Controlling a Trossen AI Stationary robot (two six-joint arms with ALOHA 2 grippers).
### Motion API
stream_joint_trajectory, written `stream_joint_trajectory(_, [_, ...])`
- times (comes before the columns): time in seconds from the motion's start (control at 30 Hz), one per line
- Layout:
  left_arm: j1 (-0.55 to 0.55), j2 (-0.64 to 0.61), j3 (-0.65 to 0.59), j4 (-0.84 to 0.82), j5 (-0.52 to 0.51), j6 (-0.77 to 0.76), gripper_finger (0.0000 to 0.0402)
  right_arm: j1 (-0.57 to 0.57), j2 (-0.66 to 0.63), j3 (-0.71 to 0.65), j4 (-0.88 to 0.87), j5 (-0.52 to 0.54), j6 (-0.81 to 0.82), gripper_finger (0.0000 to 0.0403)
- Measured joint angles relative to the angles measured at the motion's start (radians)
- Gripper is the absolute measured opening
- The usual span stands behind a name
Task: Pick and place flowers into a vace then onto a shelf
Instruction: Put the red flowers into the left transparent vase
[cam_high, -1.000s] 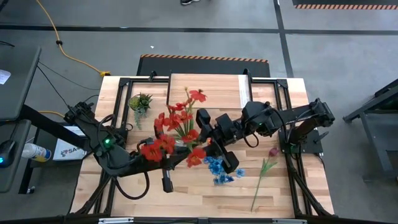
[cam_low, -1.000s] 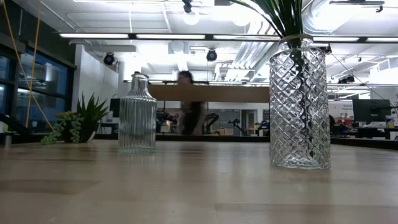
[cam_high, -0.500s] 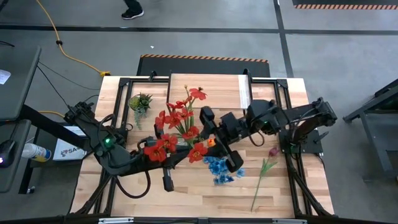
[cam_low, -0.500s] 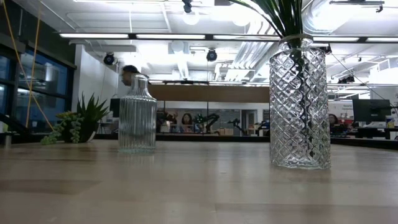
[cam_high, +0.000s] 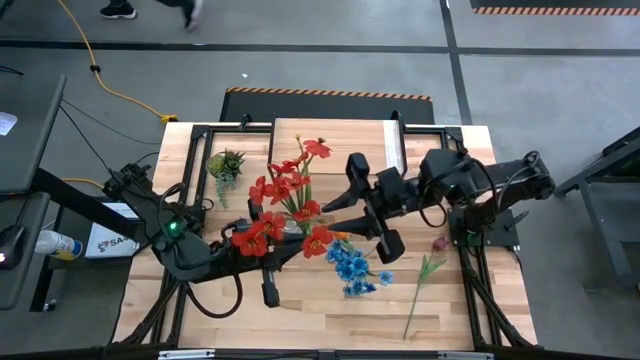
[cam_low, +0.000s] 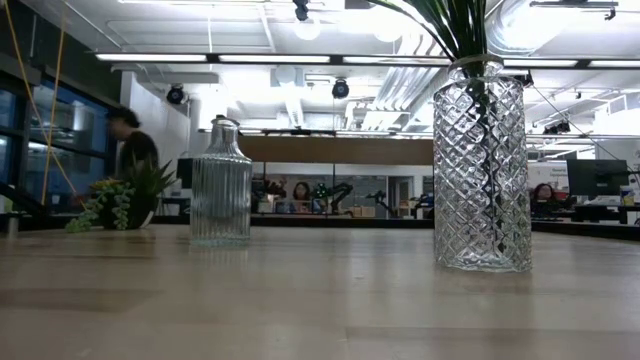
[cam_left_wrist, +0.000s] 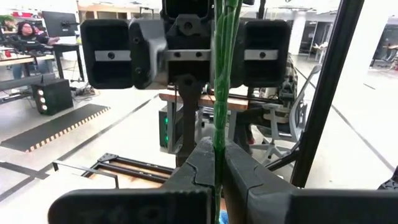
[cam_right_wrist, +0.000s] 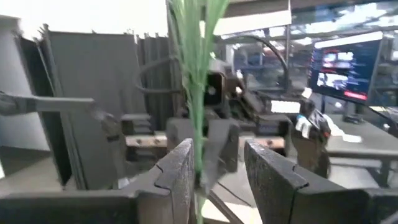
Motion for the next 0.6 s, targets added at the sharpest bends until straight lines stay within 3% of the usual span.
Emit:
stream_joint_trajectory(0.23, [-0.023,0.0,0.0,-0.019,0.185,-0.031,0.0041,0.001,-0.037,0.0,-0.163,0.0,0.033,0.0134])
stream_joint_trajectory(0.43, [-0.113,0.002,0.0,-0.091,0.203,-0.076,0.0041,0.002,-0.083,0.0,-0.328,0.005,0.045,0.0135])
stream_joint_trajectory(0.6, [-0.184,0.009,0.0,-0.023,0.254,-0.001,0.0041,0.002,-0.119,0.0,-0.365,0.036,0.02,0.0134])
